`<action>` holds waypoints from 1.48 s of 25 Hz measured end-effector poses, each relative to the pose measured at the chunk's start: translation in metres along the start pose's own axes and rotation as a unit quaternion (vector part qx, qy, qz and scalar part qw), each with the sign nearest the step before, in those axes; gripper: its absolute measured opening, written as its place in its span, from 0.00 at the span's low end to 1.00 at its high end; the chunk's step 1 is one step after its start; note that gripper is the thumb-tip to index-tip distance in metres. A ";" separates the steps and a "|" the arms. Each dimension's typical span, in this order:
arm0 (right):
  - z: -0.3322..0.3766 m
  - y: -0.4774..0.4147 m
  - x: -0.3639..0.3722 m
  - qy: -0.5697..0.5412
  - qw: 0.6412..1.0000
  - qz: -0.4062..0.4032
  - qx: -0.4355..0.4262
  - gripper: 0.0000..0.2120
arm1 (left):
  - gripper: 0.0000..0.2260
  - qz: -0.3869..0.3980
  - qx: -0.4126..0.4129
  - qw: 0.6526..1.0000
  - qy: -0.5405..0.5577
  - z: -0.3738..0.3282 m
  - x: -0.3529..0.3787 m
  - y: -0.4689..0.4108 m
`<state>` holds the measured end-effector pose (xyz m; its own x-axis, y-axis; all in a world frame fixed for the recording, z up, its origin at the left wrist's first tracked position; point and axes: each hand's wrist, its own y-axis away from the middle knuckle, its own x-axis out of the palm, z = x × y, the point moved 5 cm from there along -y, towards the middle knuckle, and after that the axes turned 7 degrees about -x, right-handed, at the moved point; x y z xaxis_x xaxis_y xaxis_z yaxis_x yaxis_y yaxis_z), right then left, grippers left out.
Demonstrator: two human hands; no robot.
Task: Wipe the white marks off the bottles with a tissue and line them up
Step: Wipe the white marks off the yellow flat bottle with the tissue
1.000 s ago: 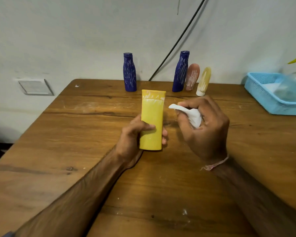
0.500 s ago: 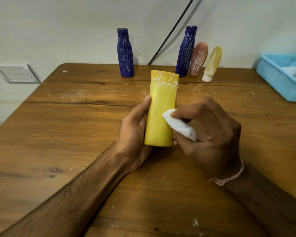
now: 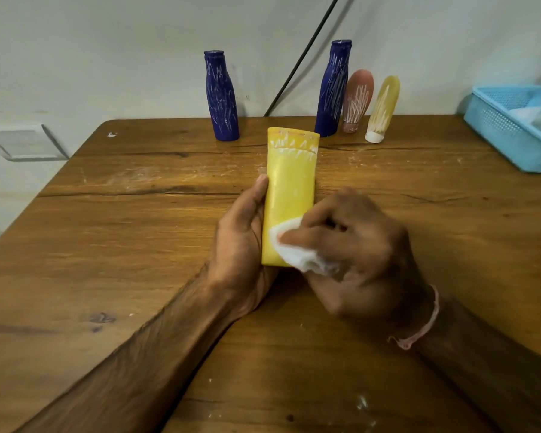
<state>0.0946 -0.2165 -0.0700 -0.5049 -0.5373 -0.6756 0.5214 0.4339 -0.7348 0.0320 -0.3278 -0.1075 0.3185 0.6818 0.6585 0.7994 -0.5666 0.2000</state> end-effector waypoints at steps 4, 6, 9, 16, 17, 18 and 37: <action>-0.017 0.000 -0.009 0.018 0.995 -0.053 0.081 0.13 | 0.25 0.020 -0.013 0.999 -0.026 0.003 0.003 -0.001; -0.015 0.000 -0.008 0.009 0.995 -0.055 0.080 0.12 | 0.25 0.018 -0.010 0.999 -0.027 0.004 0.003 -0.001; 0.003 0.002 0.001 0.028 0.999 -0.019 0.014 0.12 | 0.24 0.004 -0.006 1.000 -0.021 0.004 0.000 -0.001; 0.007 0.001 0.003 0.013 1.000 -0.019 0.003 0.12 | 0.26 -0.007 0.010 1.000 -0.020 0.001 0.002 0.001; 0.006 0.000 0.003 0.021 1.000 -0.021 0.006 0.13 | 0.28 0.006 0.006 1.000 -0.025 0.002 0.002 0.001; -0.001 -0.001 -0.001 0.024 0.998 -0.041 0.036 0.14 | 0.29 0.021 -0.001 0.999 -0.035 0.004 0.003 0.001; -0.010 -0.001 -0.012 0.013 0.994 -0.077 0.071 0.10 | 0.34 0.059 -0.017 0.997 -0.050 0.008 0.000 0.000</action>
<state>0.0933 -0.2028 -0.0620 -0.6032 -0.5690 -0.5589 0.5278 0.2407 -0.8146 0.0356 -0.3240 -0.1132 0.4602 0.6514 0.6033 0.7361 -0.6598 0.1510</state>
